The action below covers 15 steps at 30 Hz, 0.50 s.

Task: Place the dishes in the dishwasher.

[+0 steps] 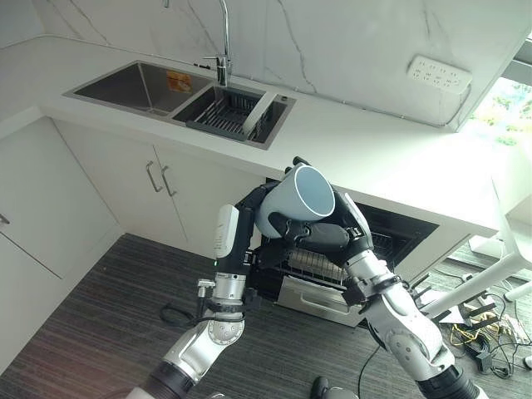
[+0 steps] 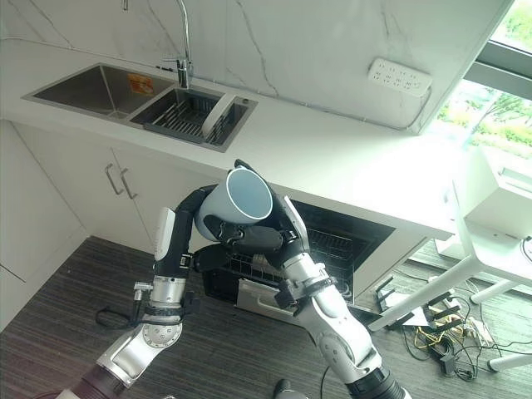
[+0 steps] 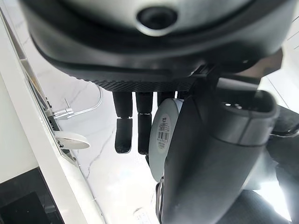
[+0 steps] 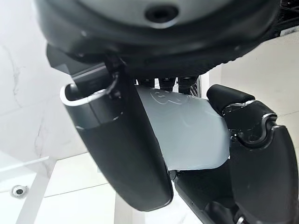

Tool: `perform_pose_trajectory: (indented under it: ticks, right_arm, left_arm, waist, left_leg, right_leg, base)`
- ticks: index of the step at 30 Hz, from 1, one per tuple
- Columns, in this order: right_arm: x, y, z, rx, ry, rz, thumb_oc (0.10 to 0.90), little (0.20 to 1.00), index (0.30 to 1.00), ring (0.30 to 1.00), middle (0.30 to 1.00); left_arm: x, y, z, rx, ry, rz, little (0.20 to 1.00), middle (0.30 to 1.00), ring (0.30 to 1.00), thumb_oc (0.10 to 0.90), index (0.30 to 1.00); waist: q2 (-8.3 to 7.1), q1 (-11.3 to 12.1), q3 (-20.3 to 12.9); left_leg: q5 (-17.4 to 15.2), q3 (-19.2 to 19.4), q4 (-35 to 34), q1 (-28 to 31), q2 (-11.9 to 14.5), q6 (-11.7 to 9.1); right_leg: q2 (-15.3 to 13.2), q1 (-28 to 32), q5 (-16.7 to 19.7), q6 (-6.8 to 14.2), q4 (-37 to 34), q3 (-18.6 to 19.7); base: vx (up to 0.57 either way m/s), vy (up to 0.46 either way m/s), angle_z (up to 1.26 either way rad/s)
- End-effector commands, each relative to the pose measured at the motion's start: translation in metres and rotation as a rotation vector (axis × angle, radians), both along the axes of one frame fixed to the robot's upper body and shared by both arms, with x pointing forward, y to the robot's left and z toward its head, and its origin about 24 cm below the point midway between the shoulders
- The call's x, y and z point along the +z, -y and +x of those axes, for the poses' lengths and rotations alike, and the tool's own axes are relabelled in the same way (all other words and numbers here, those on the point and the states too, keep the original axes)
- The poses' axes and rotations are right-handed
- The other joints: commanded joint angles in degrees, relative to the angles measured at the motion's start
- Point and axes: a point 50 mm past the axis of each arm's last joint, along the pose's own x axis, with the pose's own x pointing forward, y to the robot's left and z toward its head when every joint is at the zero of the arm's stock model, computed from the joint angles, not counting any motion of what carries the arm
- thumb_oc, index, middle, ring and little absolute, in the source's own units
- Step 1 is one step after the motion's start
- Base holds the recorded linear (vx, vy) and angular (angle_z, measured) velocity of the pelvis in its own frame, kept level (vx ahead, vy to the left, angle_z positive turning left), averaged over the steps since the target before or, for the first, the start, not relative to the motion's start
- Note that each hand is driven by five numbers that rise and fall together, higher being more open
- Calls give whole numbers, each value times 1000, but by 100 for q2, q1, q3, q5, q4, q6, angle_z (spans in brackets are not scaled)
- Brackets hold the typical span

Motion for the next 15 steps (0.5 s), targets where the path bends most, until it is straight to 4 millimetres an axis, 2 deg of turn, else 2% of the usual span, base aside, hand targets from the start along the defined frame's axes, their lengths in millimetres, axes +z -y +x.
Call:
perform_pose_trajectory:
  ticks: [1, 3, 4, 5, 15]
  right_arm:
    - [78, 11, -3, -94, 396, 188, 800, 900, 900, 900, 900]
    - [79, 10, -4, -92, 402, 192, 800, 900, 900, 900, 900]
    - [81, 10, -4, -94, 412, 194, 416, 324, 324, 324, 324]
    - [81, 10, -5, -91, 420, 194, 400, 300, 300, 300, 300]
    - [85, 7, -6, -87, 460, 161, 400, 300, 300, 300, 300]
  left_arm:
    - [46, 31, -1, -180, 235, -63, 300, 300, 300, 400, 300]
    - [46, 32, -1, -180, 236, -61, 300, 300, 300, 400, 300]
    - [46, 32, -1, -180, 233, -61, 300, 300, 300, 400, 300]
    - [46, 32, -2, -181, 233, -61, 300, 300, 300, 400, 300]
    - [47, 35, -2, -203, 231, -56, 300, 300, 300, 400, 300]
  waist:
    - [90, 85, -61]
    - [94, 83, -52]
    - [97, 83, -47]
    - [99, 85, -46]
    - [98, 112, -43]
  left_leg:
    - [-545, -641, -729, 880, -183, -19]
    - [-545, -641, -729, 879, -186, -15]
    - [-543, -639, -729, 881, -188, -14]
    - [-542, -638, -729, 880, -188, -14]
    - [-544, -647, -729, 870, -186, -17]
  right_leg:
    - [-260, 28, -781, 499, 740, -60]
    - [-262, 29, -781, 500, 740, -58]
    - [-260, 32, -783, 495, 740, -54]
    - [-260, 34, -784, 492, 740, -54]
    - [-275, 37, -789, 498, 740, -75]
  base:
    - [0, 0, 0]
    - [0, 0, 0]
    - [0, 0, 0]
    - [0, 0, 0]
    - [0, 0, 0]
